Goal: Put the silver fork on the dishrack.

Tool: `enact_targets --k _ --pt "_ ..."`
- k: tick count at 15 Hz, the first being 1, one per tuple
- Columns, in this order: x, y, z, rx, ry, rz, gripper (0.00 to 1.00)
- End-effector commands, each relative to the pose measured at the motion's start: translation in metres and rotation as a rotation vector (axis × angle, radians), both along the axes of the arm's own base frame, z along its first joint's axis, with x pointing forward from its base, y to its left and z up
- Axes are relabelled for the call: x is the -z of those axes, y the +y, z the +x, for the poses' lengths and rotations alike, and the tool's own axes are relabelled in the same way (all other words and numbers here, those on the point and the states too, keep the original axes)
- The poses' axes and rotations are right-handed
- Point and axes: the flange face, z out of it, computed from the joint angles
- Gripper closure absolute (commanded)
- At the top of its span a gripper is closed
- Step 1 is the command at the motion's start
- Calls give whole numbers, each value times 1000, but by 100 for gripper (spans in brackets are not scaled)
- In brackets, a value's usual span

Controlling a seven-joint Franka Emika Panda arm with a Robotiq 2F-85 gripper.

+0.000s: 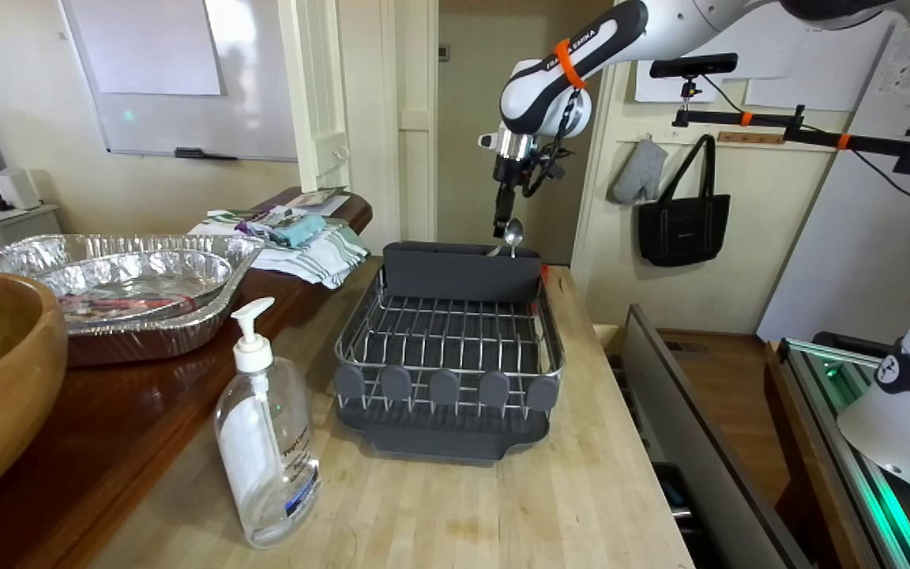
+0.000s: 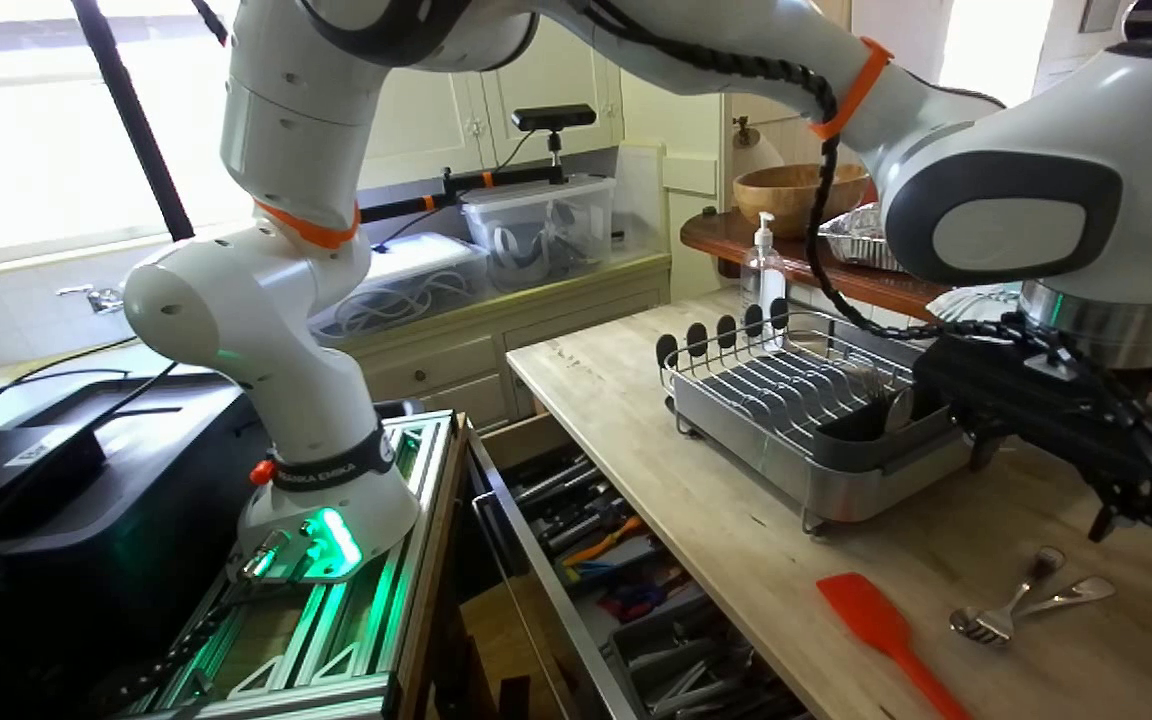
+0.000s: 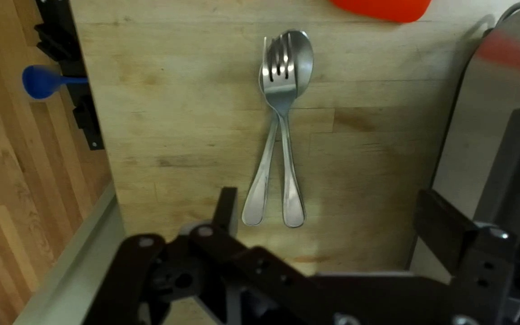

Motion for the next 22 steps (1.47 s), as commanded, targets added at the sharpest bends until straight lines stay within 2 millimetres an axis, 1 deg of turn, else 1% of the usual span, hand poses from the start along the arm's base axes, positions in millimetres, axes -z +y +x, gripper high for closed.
enact_targets --k 1,6,9,15,22 --pt "26 2 9 -21 19 13 0" --pt "45 -2 11 -2 22 36 0" --pt "54 -9 17 25 34 48 0" --pt "80 -9 25 10 109 96 0" --pt "97 -11 34 18 160 121 0"
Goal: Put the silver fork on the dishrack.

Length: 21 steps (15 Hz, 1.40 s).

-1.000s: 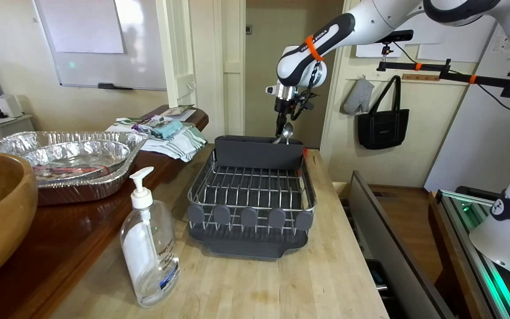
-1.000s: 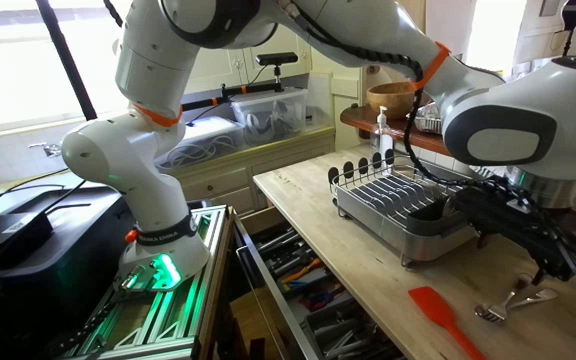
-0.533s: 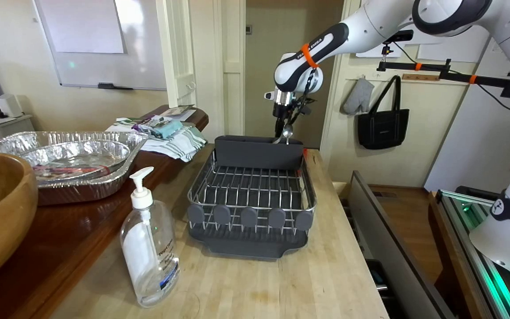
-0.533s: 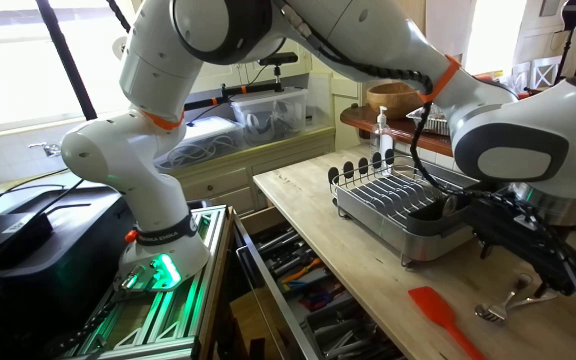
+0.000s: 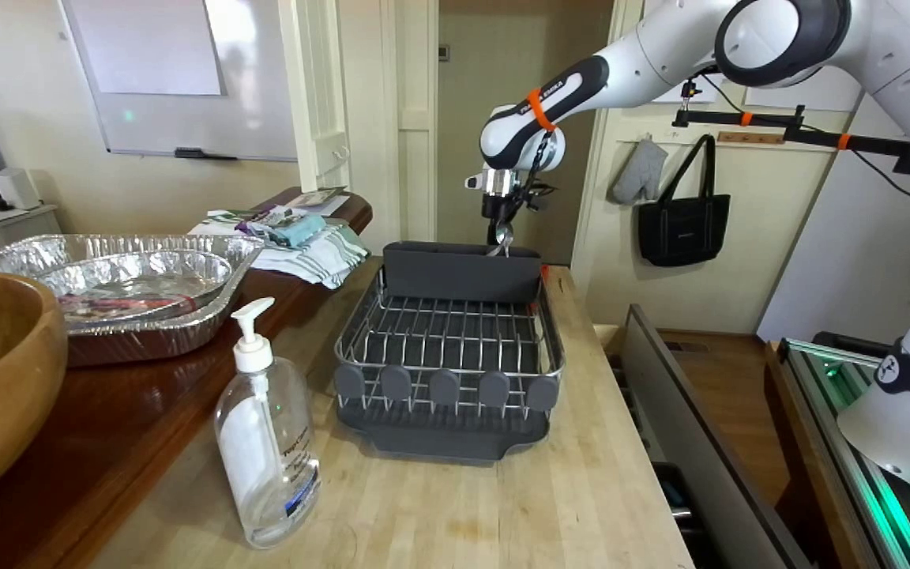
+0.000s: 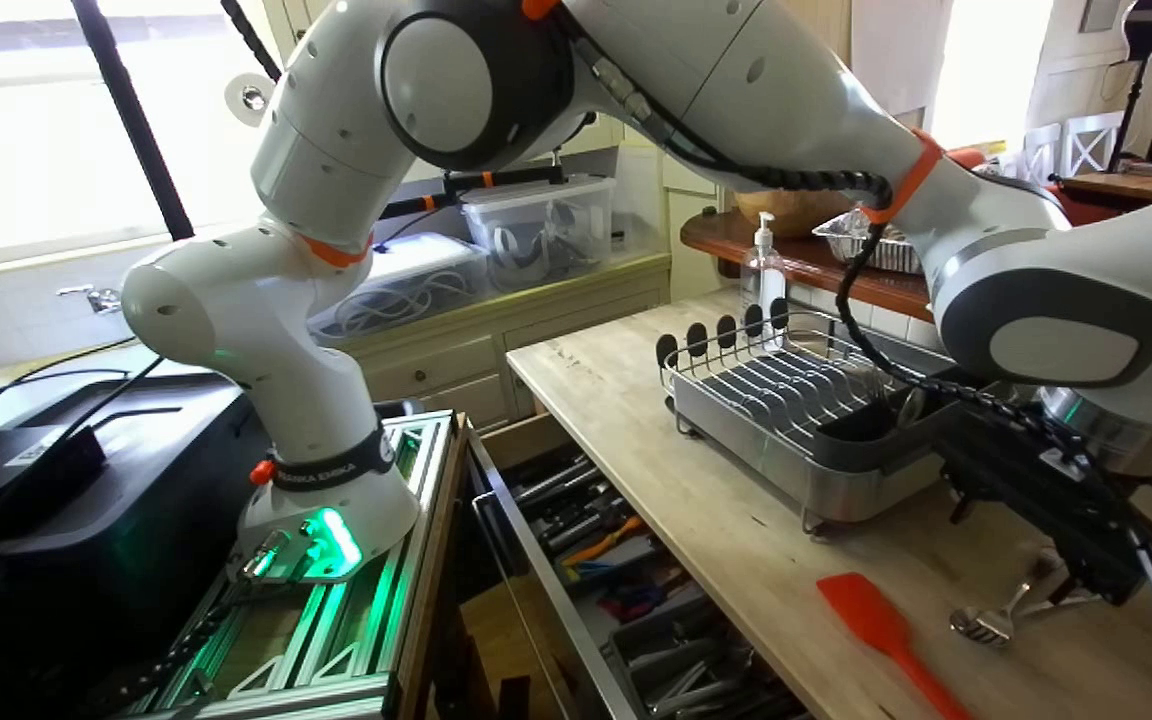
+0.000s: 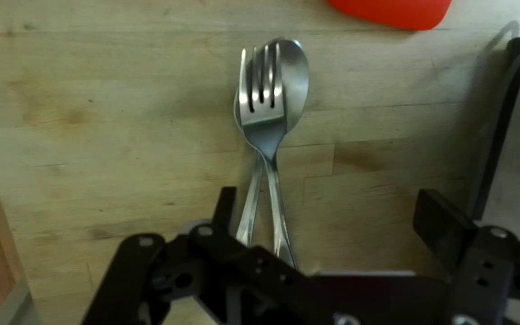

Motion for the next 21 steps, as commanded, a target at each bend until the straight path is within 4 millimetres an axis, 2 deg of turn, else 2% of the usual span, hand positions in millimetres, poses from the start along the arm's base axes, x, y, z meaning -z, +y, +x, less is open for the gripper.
enact_targets --k 1,7,13,21 --pt "16 -8 9 26 25 22 0" --pt "30 -13 14 85 35 60 0" --pt "18 -16 19 97 -10 196 0" --pt "6 -2 32 47 -26 233 0"
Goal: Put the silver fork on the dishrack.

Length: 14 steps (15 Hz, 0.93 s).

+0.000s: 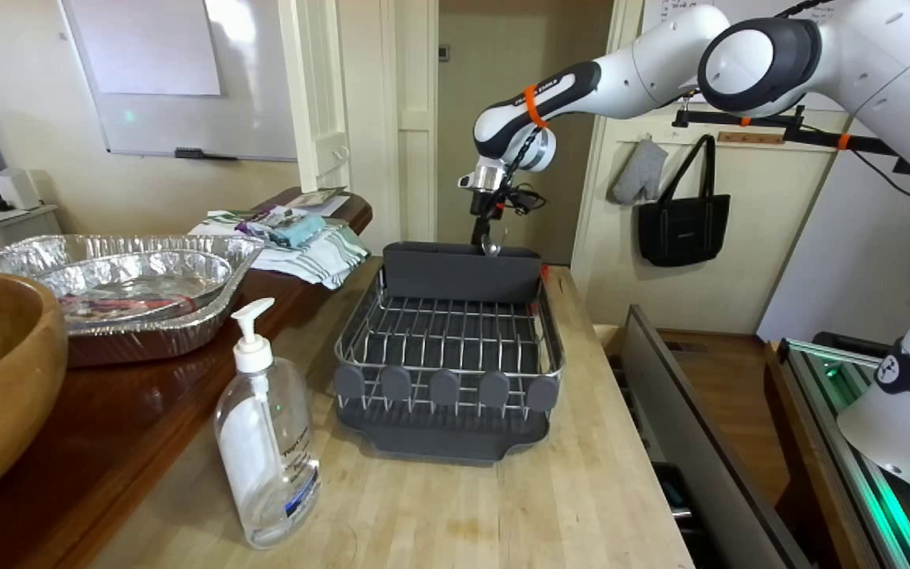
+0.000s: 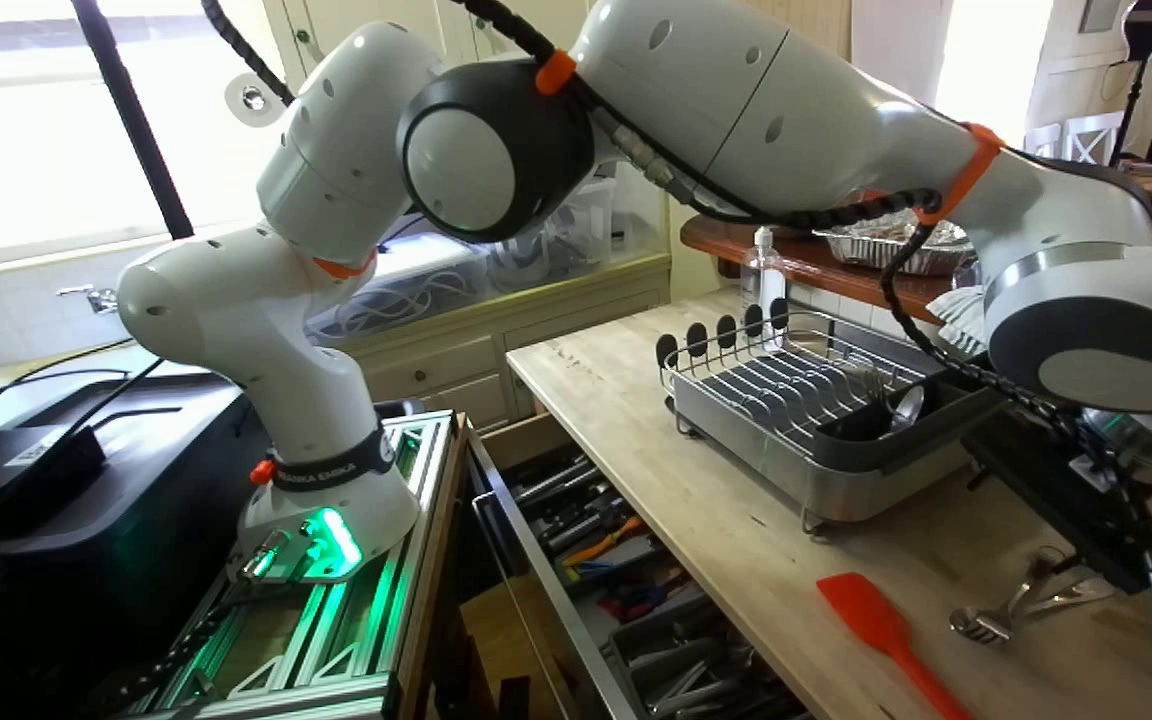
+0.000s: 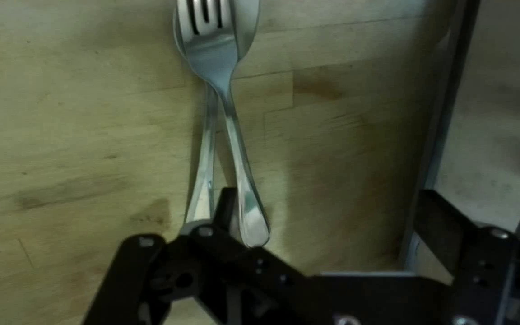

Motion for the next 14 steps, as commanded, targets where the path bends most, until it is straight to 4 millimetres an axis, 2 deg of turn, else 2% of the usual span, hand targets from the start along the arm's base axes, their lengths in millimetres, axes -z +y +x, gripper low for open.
enact_targets --k 1,14 --pt "5 2 8 -15 3 15 0" --pt "33 -3 12 20 100 -142 0"
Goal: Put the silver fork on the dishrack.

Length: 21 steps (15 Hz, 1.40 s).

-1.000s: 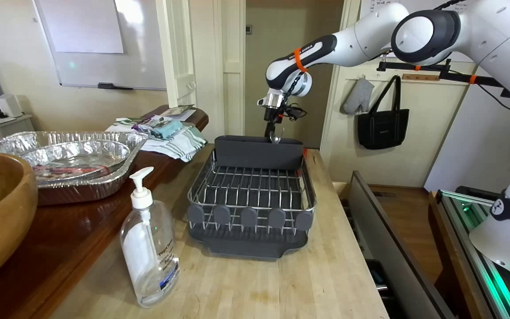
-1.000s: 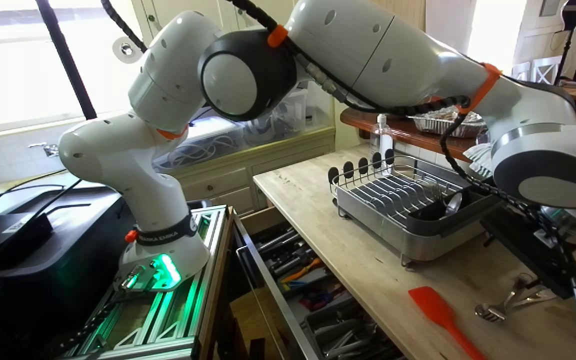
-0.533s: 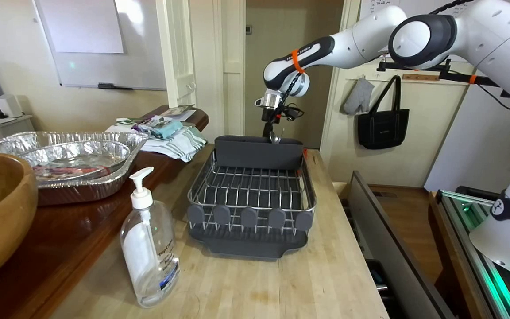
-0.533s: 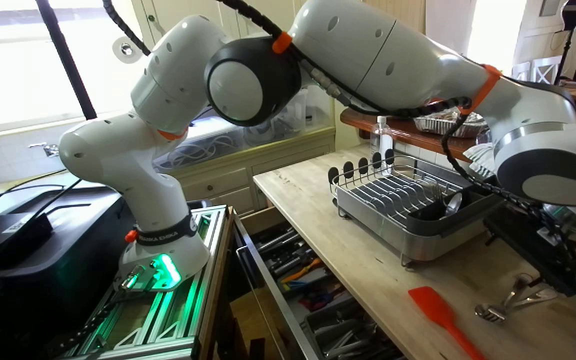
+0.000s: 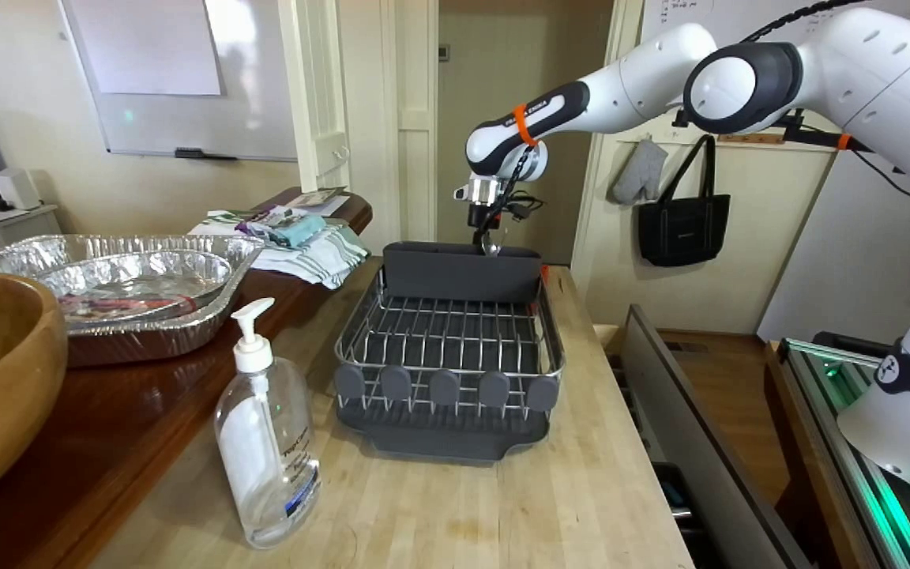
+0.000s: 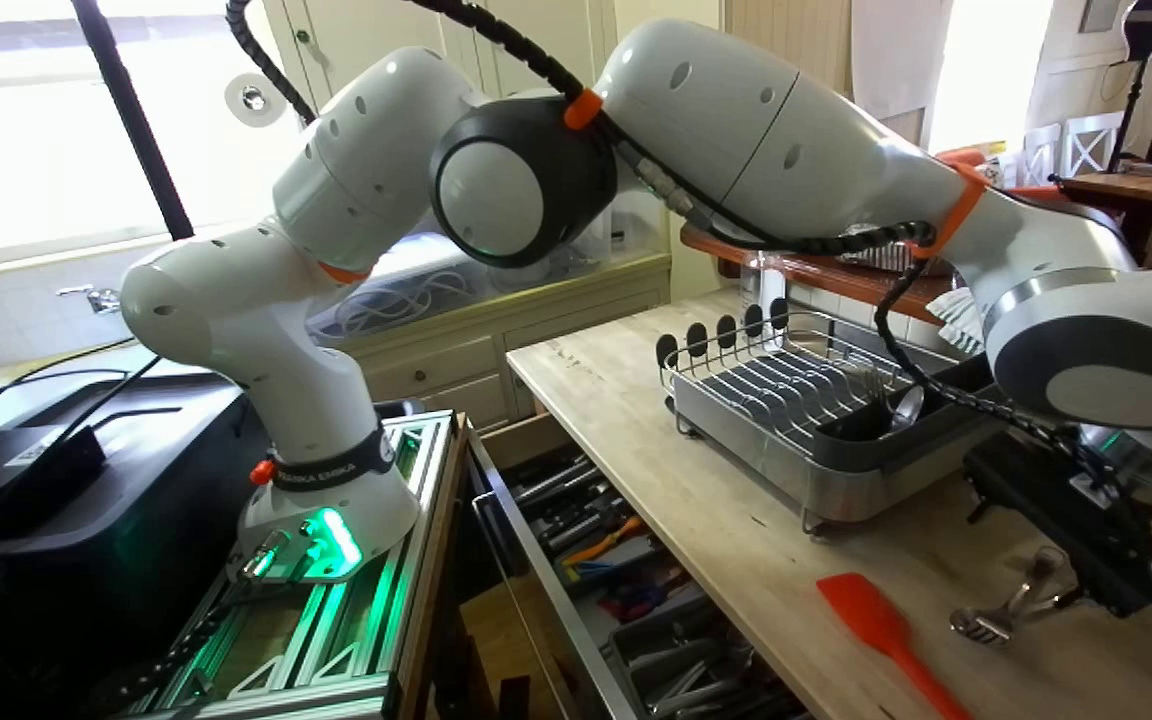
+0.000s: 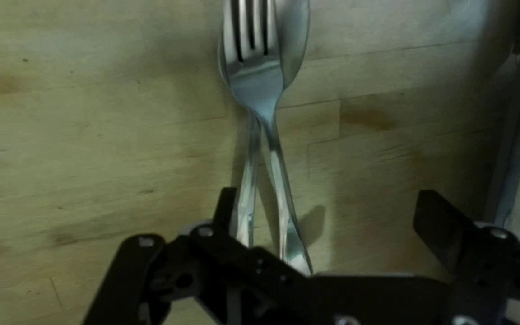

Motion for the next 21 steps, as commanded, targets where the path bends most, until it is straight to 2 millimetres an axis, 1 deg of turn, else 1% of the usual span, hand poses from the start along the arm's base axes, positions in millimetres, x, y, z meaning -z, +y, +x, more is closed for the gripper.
enact_targets --k 1,2,4,5,7,10,11,12,13,14,16,18,19,21 --pt "9 -5 4 32 35 -53 4" --pt "10 -7 4 38 40 -64 15" --pt "12 -9 4 49 47 -85 16" --pt "13 -10 3 53 54 -96 21" --pt "15 -10 3 59 67 -116 3" --pt "17 -10 3 61 79 -136 1" --pt "18 -10 3 62 78 -144 10" --pt "19 -7 4 60 73 -154 29" --pt "19 -6 4 59 73 -162 35" --pt "20 -6 4 57 76 -166 44" --pt "21 -6 4 52 83 -172 61" --pt "22 -6 4 51 89 -183 74" --pt "22 -7 4 53 91 -187 83" --pt "20 -12 3 63 92 -192 93"
